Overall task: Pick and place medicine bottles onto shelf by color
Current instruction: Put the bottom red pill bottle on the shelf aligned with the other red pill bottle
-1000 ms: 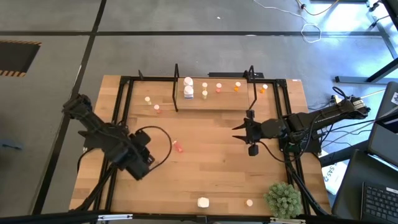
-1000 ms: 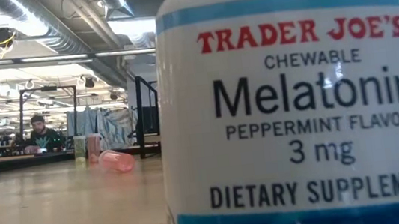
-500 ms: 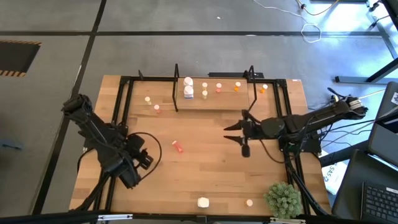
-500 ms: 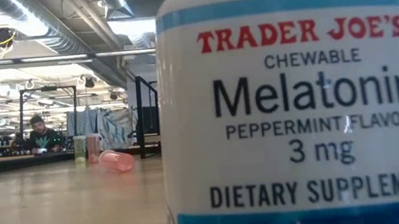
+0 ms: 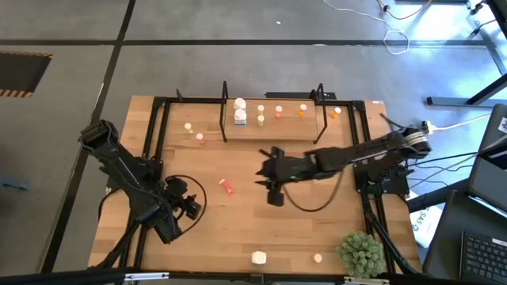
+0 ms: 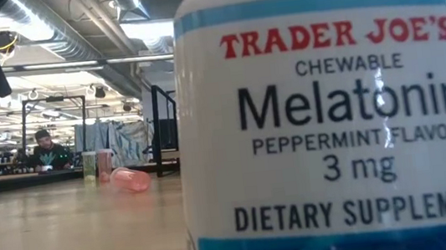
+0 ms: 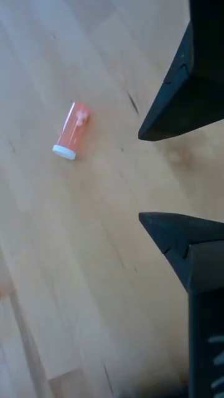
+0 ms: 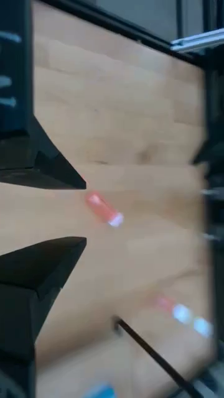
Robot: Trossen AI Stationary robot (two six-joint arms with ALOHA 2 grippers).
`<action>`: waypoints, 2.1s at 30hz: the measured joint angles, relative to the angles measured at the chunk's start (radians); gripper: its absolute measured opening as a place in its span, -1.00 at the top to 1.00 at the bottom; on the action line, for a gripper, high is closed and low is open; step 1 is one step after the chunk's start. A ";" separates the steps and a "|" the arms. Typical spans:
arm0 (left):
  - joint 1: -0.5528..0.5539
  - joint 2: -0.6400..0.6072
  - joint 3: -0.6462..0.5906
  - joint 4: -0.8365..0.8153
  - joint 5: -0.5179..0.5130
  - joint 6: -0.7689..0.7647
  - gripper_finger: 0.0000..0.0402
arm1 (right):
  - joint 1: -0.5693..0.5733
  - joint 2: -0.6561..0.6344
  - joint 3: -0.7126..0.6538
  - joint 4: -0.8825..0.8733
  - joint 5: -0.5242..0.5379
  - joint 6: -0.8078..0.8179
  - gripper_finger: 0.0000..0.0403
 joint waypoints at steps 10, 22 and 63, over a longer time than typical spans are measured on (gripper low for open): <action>-0.033 0.000 0.000 -0.017 -0.002 0.009 0.04 | -0.032 0.358 0.353 -0.163 -0.025 0.211 0.33; -0.133 0.000 0.000 -0.030 0.005 -0.058 0.04 | -0.096 0.652 0.685 -0.288 -0.011 0.390 0.33; -0.202 0.001 0.000 -0.026 0.001 -0.157 0.04 | -0.142 0.836 0.736 -0.218 -0.172 0.465 0.33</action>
